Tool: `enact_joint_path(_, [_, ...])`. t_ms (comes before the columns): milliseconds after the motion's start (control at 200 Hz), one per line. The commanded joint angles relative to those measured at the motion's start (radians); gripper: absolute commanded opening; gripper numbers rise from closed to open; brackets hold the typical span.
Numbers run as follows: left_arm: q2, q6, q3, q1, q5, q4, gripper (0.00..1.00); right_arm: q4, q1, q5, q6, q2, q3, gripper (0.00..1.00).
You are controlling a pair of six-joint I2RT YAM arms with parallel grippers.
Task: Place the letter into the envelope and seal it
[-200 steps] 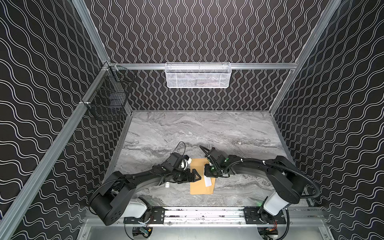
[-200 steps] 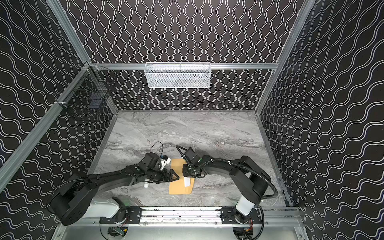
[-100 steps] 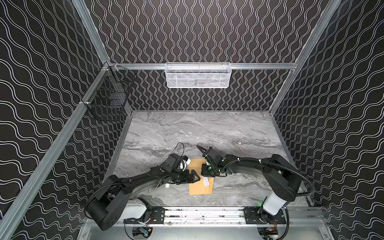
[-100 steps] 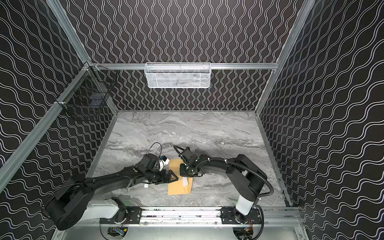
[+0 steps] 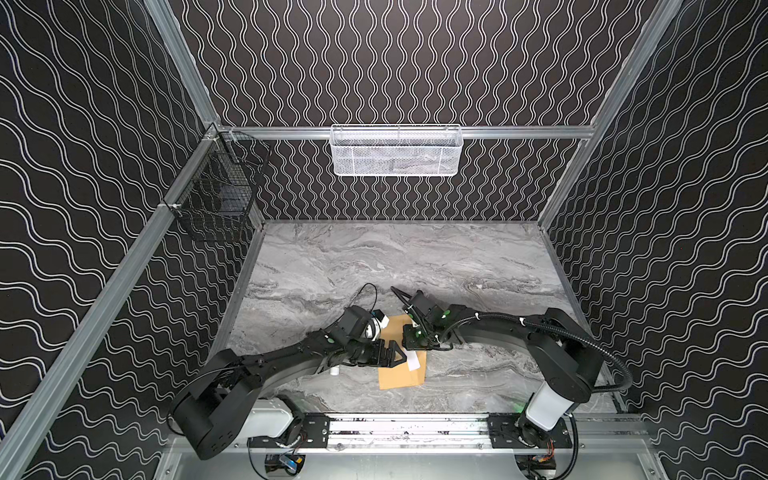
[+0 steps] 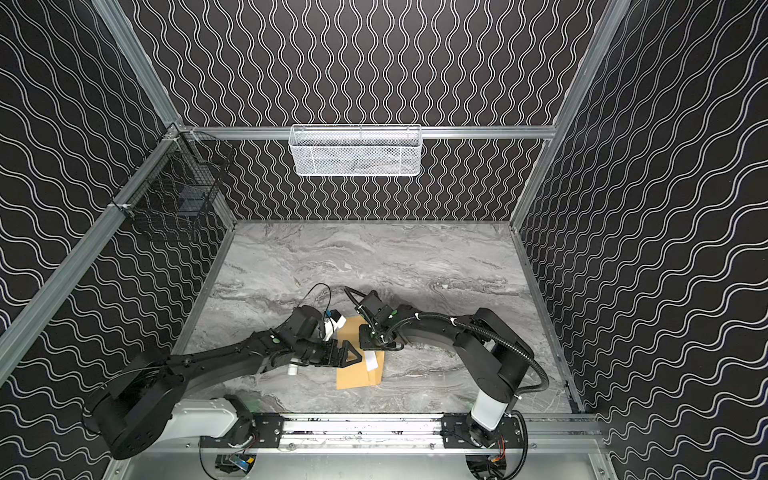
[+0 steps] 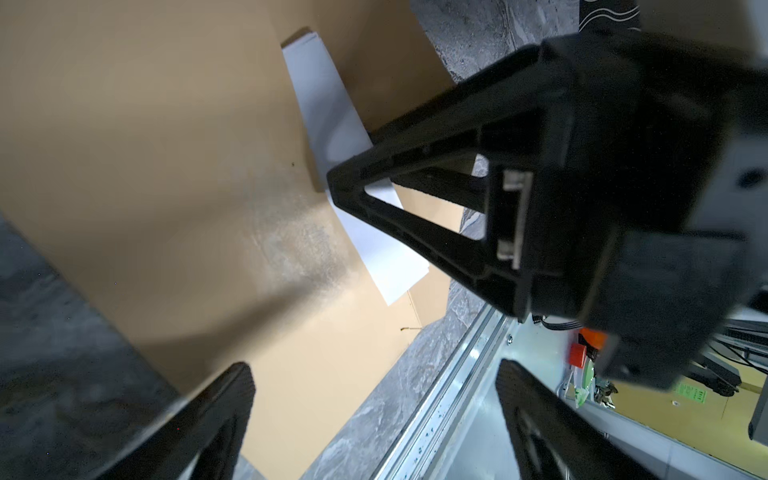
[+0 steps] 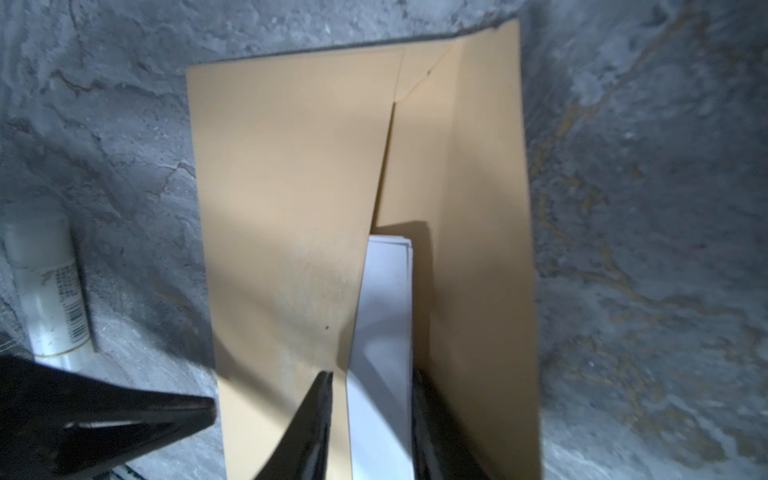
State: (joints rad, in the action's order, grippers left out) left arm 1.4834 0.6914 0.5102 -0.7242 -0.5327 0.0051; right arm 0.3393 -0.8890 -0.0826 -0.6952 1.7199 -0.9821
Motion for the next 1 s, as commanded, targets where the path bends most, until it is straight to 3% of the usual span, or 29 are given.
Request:
enact_joint_path(0, [0.023,-0.021,-0.004,-0.003,-0.006,0.061,0.95,0.047,-0.001,0.030,0.006,-0.014,-0.009,0.35])
enact_joint_path(415, [0.003,-0.001,-0.078,0.004,-0.010,0.088,0.96,0.063,-0.012,0.076,-0.021,-0.095,0.078,0.41])
enact_joint_path(596, [-0.079,0.065,-0.035,0.005,-0.034,0.087,0.97,0.032,-0.018,0.043,-0.043,-0.098,0.108,0.38])
enact_joint_path(736, [-0.155,0.065,0.006,0.009,0.038,-0.013,0.98,0.022,-0.018,0.040,-0.045,-0.104,0.115,0.34])
enact_joint_path(816, [-0.144,0.036,-0.002,0.029,0.066,-0.082,0.98,0.012,-0.018,0.032,-0.044,-0.107,0.120,0.33])
enact_joint_path(996, [-0.093,0.047,-0.039,0.047,0.044,-0.057,0.98,-0.015,-0.017,0.010,-0.056,-0.113,0.130,0.32])
